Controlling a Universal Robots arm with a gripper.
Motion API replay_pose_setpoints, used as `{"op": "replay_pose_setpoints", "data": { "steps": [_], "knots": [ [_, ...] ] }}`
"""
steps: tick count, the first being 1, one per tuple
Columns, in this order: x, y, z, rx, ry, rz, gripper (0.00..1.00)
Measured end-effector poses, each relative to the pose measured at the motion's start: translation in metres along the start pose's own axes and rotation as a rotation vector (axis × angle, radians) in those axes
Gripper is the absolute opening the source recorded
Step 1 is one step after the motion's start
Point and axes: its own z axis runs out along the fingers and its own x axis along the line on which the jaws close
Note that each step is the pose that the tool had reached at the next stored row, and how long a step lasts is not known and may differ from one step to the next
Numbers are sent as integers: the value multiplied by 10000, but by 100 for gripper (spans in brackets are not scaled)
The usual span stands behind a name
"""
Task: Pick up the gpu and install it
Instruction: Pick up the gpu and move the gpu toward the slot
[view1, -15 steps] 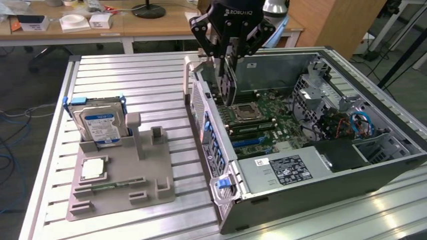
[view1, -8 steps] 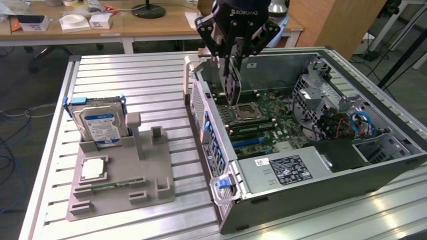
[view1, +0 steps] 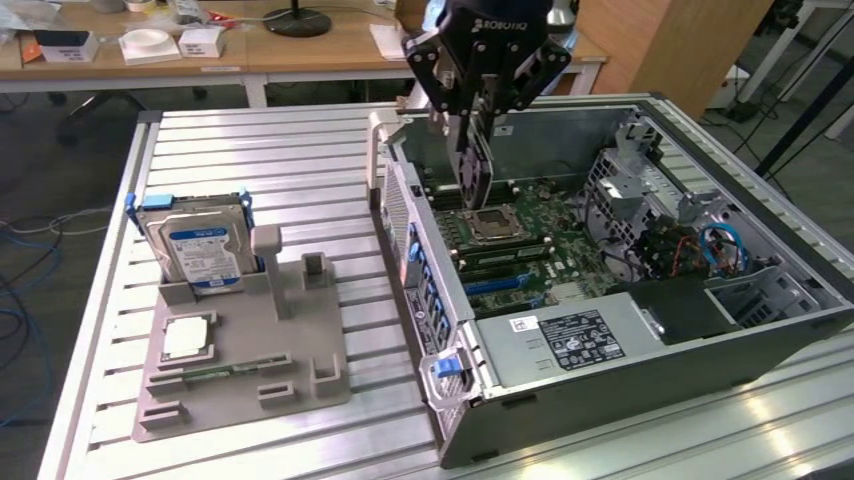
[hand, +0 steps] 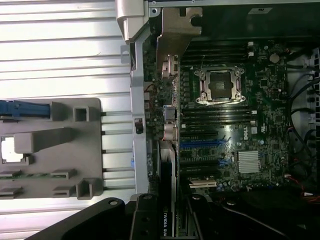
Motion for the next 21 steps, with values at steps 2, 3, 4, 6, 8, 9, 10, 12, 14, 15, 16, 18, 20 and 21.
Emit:
{"op": "replay_pose_setpoints", "data": {
  "steps": [2, 3, 4, 6, 8, 9, 10, 12, 14, 15, 16, 18, 20, 21],
  "knots": [
    [-23, 2, 0, 0, 0, 0, 26],
    [-36, 3, 1, 0, 0, 1, 26],
    [-48, 3, 1, 0, 0, 0, 26],
    [-71, 5, 1, 1, 0, -1, 26],
    [-95, 7, 2, 0, 0, 0, 26],
    [-108, 8, 2, 0, 0, 0, 26],
    [-120, 9, 2, 0, 0, 0, 26],
    [-144, 11, 3, 0, 0, 0, 26],
    [-167, 12, 3, 0, 0, 0, 26],
    [-179, 13, 3, 1, 0, 0, 26],
    [-191, 14, 3, 1, 0, 0, 26],
    [-215, 16, 4, 1, 1, 0, 26],
    [-237, 18, 4, 0, 1, 0, 26],
    [-249, 19, 5, 0, 0, 0, 26]
  ]
}}
